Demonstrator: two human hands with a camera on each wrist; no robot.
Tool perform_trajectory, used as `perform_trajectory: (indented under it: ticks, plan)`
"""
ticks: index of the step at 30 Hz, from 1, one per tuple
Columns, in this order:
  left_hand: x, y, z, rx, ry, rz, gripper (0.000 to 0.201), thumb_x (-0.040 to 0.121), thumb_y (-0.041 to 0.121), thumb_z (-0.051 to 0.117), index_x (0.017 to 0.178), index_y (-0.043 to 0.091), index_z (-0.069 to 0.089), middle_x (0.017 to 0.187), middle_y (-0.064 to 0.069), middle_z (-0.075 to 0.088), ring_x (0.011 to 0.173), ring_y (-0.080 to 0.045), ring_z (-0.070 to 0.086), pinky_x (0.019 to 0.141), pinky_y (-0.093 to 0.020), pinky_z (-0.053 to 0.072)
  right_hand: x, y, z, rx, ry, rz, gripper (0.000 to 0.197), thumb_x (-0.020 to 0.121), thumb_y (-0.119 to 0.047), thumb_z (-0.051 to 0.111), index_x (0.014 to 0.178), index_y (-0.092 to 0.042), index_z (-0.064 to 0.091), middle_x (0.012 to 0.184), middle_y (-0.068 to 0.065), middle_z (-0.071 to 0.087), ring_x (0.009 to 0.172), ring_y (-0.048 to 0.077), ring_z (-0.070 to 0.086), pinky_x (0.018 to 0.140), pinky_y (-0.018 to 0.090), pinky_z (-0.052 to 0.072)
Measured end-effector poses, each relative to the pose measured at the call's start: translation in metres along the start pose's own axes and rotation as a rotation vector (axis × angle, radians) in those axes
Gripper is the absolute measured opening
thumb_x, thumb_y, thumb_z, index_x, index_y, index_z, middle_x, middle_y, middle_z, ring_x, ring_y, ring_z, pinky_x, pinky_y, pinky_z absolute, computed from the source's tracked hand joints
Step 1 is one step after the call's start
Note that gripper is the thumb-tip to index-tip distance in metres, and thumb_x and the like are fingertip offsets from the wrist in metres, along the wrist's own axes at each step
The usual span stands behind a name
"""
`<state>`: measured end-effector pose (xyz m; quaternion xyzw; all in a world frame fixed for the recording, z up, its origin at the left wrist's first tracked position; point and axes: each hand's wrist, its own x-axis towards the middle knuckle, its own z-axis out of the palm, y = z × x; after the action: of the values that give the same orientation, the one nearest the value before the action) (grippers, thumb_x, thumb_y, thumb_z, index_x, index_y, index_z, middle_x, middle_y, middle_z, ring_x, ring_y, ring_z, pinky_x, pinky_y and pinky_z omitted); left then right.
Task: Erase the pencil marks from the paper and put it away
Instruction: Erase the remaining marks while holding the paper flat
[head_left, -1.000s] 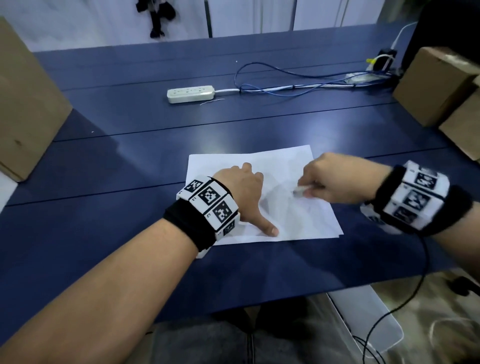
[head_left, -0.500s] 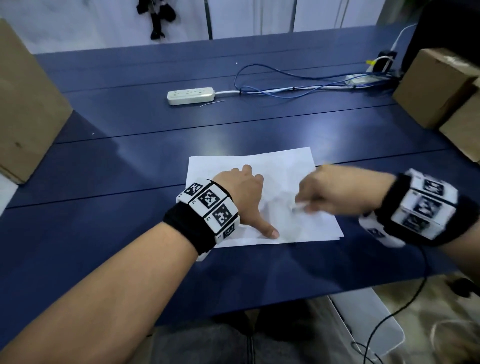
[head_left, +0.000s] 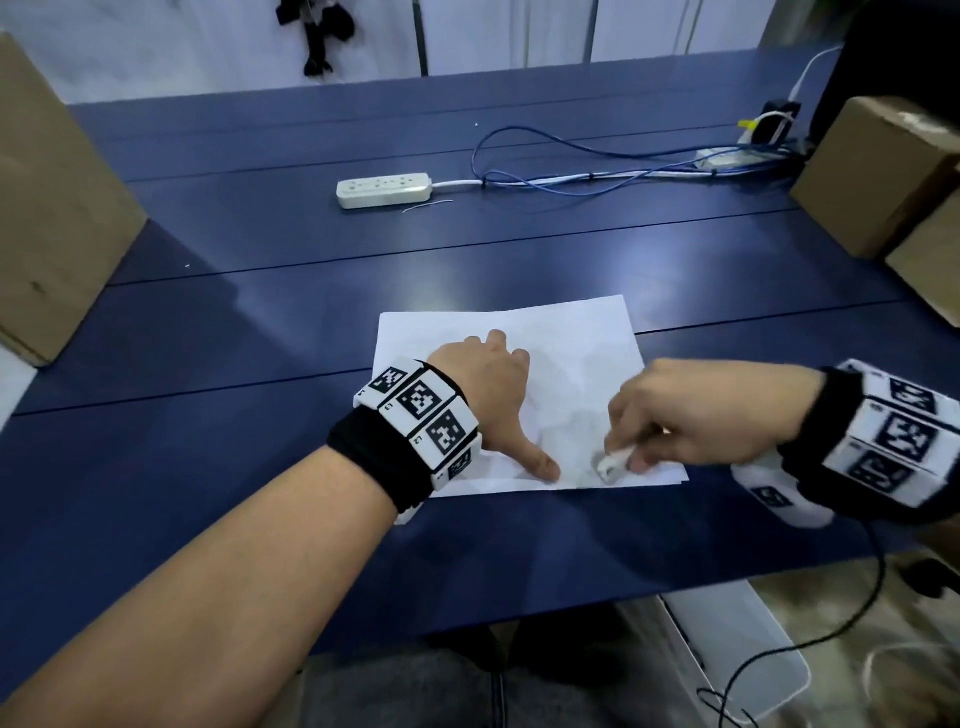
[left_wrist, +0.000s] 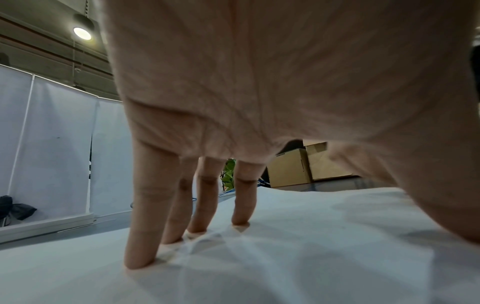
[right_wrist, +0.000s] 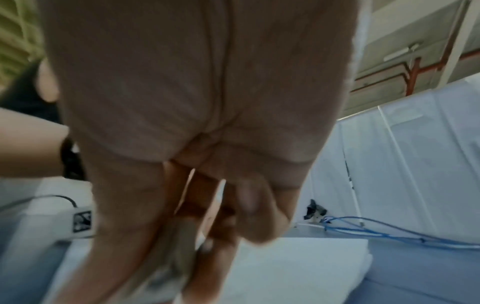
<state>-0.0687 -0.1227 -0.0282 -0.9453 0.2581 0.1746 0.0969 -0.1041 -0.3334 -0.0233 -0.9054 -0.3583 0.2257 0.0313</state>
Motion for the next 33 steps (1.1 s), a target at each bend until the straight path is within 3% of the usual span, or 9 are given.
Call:
perform_trajectory:
  ticks: [7,9,12,14,20,23,27,30,33]
  plan:
    - [-0.001,0.001,-0.001,0.007,-0.01,-0.002,0.097,0.048,0.09,0.064,0.111,0.018,0.046,0.104,0.0,0.04,0.09,-0.02,0.043,0.07,-0.033,0.037,0.026,0.05,-0.02,-0.075,0.213,0.398,0.036,0.084,-0.056,0.055,0.091,-0.026,0.072,0.07,-0.007,0.067,0.074,0.018,0.059,0.075,0.042,0.056]
    - [0.0,0.001,-0.001,0.016,-0.012,-0.002,0.099,0.048,0.09,0.063,0.113,0.017,0.046,0.106,-0.001,0.041,0.09,-0.02,0.043,0.071,-0.033,0.037,0.02,0.047,-0.014,-0.086,0.206,0.344,0.04,0.083,-0.056,0.05,0.092,-0.024,0.07,0.077,-0.005,0.068,0.076,0.018,0.059,0.076,0.042,0.056]
    - [0.002,0.0,-0.001,0.011,-0.016,0.0,0.1,0.048,0.09,0.064,0.114,0.017,0.046,0.106,-0.001,0.04,0.091,-0.02,0.042,0.071,-0.032,0.037,0.003,0.014,-0.001,-0.019,0.081,0.099,0.022,0.089,-0.04,0.061,0.103,-0.026,0.072,0.093,-0.01,0.067,0.078,0.007,0.052,0.079,0.022,0.046]
    - [0.002,0.0,-0.001,0.008,-0.018,0.003,0.1,0.047,0.09,0.064,0.113,0.017,0.046,0.103,0.0,0.038,0.091,-0.02,0.042,0.07,-0.032,0.036,0.001,0.007,0.005,0.013,0.018,-0.01,0.019,0.09,-0.033,0.065,0.107,-0.027,0.072,0.09,-0.012,0.064,0.074,0.002,0.046,0.075,0.018,0.04]
    - [0.002,0.002,-0.002,0.002,-0.03,-0.001,0.099,0.047,0.09,0.064,0.112,0.017,0.046,0.106,0.0,0.04,0.093,-0.02,0.043,0.074,-0.033,0.039,0.024,0.047,-0.019,-0.053,0.226,0.339,0.037,0.088,-0.054,0.056,0.093,-0.022,0.074,0.076,-0.004,0.07,0.075,0.018,0.06,0.075,0.04,0.055]
    - [0.002,0.001,-0.002,0.001,-0.028,0.002,0.1,0.047,0.089,0.065,0.114,0.017,0.046,0.107,-0.001,0.04,0.095,-0.021,0.045,0.073,-0.033,0.038,0.012,0.035,-0.01,-0.061,0.212,0.251,0.04,0.088,-0.054,0.05,0.095,-0.022,0.074,0.083,-0.005,0.071,0.082,0.019,0.062,0.078,0.037,0.053]
    - [0.002,0.001,-0.002,-0.007,-0.028,0.002,0.101,0.048,0.089,0.065,0.117,0.017,0.046,0.107,-0.001,0.038,0.103,-0.023,0.049,0.072,-0.032,0.038,-0.006,0.001,0.004,0.046,0.0,-0.029,0.016,0.09,-0.029,0.064,0.103,-0.027,0.073,0.09,-0.009,0.067,0.085,0.009,0.058,0.078,0.023,0.046]
    - [0.002,0.001,-0.001,-0.004,-0.025,0.004,0.1,0.048,0.089,0.065,0.115,0.017,0.046,0.108,-0.001,0.04,0.101,-0.023,0.048,0.073,-0.033,0.038,0.009,0.016,-0.004,0.021,0.088,0.164,0.019,0.091,-0.035,0.064,0.105,-0.026,0.074,0.091,-0.013,0.071,0.082,0.007,0.057,0.081,0.028,0.051]
    - [0.001,0.001,-0.001,0.0,-0.022,0.001,0.1,0.048,0.089,0.064,0.115,0.017,0.046,0.104,0.0,0.037,0.097,-0.021,0.045,0.073,-0.033,0.038,0.025,0.04,-0.016,-0.116,0.214,0.376,0.035,0.091,-0.052,0.055,0.097,-0.023,0.073,0.083,-0.004,0.072,0.083,0.019,0.06,0.075,0.04,0.056]
